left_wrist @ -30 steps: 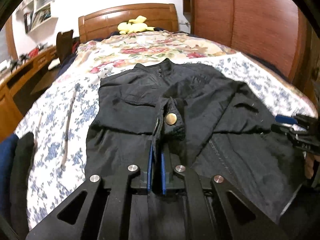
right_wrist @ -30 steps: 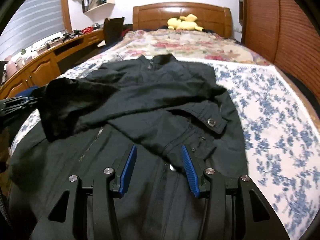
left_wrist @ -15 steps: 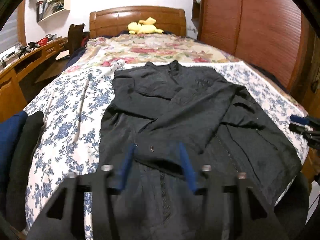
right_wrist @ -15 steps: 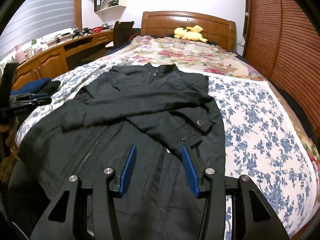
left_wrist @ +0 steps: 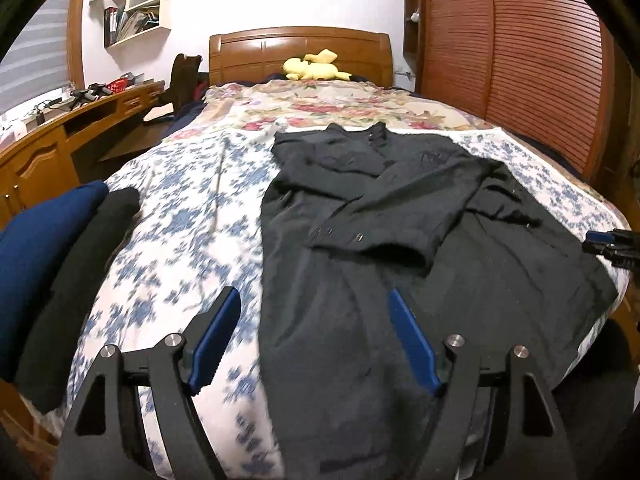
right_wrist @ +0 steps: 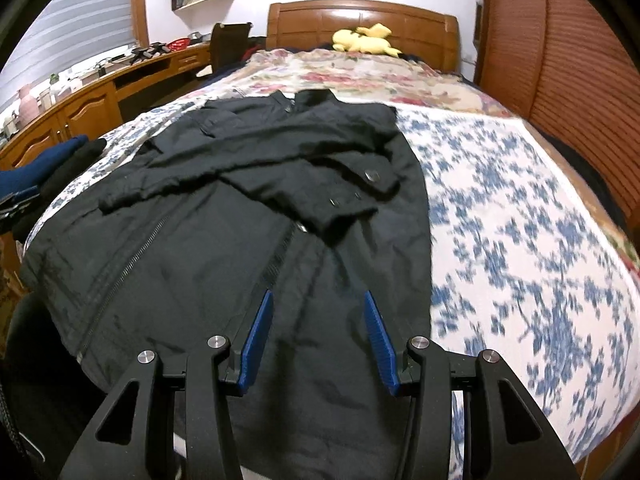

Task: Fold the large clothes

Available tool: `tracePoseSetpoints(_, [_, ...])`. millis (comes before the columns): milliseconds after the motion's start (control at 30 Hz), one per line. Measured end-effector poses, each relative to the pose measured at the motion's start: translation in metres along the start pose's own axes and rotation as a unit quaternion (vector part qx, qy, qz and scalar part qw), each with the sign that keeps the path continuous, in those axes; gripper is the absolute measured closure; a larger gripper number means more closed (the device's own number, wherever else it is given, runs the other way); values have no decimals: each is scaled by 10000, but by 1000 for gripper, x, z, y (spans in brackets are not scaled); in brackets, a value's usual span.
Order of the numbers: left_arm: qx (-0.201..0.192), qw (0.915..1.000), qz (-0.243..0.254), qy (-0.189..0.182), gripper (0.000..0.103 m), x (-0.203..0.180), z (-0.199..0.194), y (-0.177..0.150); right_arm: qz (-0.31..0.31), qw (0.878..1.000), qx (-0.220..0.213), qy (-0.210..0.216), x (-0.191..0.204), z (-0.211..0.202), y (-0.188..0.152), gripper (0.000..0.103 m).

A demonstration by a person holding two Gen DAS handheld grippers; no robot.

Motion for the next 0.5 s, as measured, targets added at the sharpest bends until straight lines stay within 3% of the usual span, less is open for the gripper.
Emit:
tracePoseSetpoints(233, [83,9998,-150,-27,28,13,-7,-20,259,9987,308,-301,-25,5,-18,51])
tracePoseSetpoints(500, [209,9992,-324,41,35,22,-9,-41,524,9974,480,-110,-39,0,-34,51])
Point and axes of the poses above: each gripper's, at about its wrist camera, not at the fingertips, and z roughly the way its jaws point, x to its left, y to its top, the point moved 5 cm from there along z, roughly the way its jaws point, and after that the axes turned 14 degrees about -y, right-handed, at the moved point
